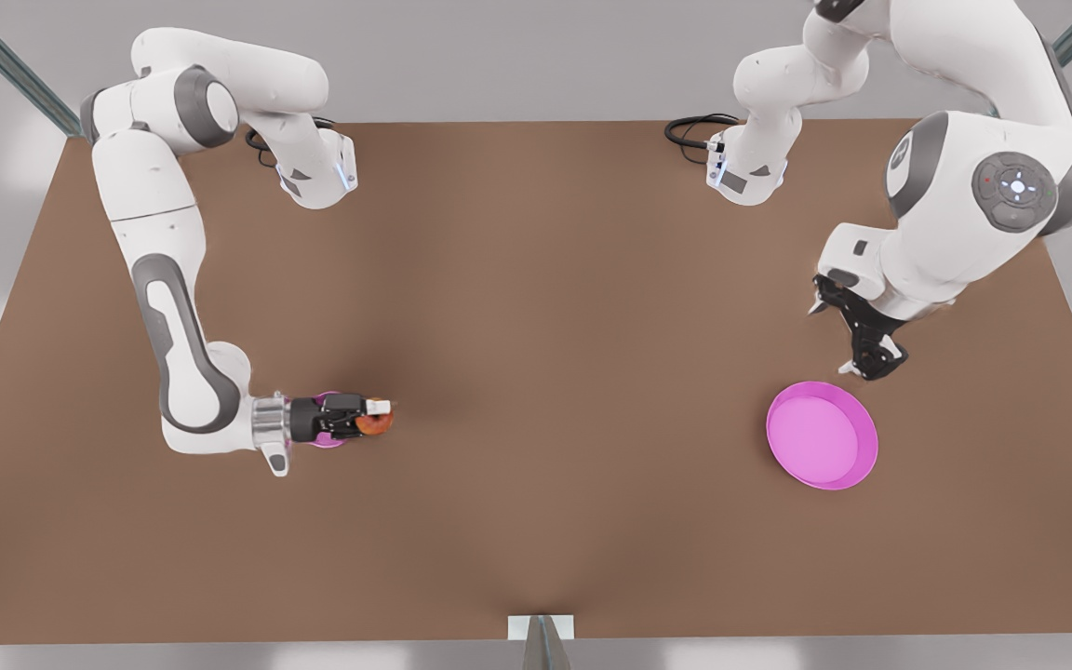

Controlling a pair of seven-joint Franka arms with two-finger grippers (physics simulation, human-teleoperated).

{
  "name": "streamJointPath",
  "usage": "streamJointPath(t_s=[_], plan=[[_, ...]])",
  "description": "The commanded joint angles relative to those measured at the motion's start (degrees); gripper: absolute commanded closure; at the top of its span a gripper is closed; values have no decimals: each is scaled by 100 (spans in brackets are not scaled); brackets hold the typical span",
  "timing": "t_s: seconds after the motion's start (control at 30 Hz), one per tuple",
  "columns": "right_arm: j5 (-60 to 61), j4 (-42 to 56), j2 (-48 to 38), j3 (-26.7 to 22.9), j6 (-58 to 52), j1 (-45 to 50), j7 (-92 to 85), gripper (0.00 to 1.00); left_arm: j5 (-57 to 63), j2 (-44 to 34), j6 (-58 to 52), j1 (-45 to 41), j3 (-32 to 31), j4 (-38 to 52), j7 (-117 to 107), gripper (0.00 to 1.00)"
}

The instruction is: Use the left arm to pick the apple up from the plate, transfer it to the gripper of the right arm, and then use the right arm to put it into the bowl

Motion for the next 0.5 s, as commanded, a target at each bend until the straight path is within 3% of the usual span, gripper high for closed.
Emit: streamJointPath(t_s=[0.0,0.03,0.1,0.47], plan=[[-289,3,2,3,-516,-134,-276,30,227,-192,-807,-423,587,6,-6639,0],[-421,3,2,3,-612,-275,-303,30,-283,-385,-386,-1030,1493,-240,-6639,0],[-596,3,2,3,-648,-442,-320,30,-468,-728,72,-1585,2154,-829,-6639,0],[-2196,407,2,-58,-534,-662,-364,30,-565,-122,186,-1559,2172,-443,-7211,0]])
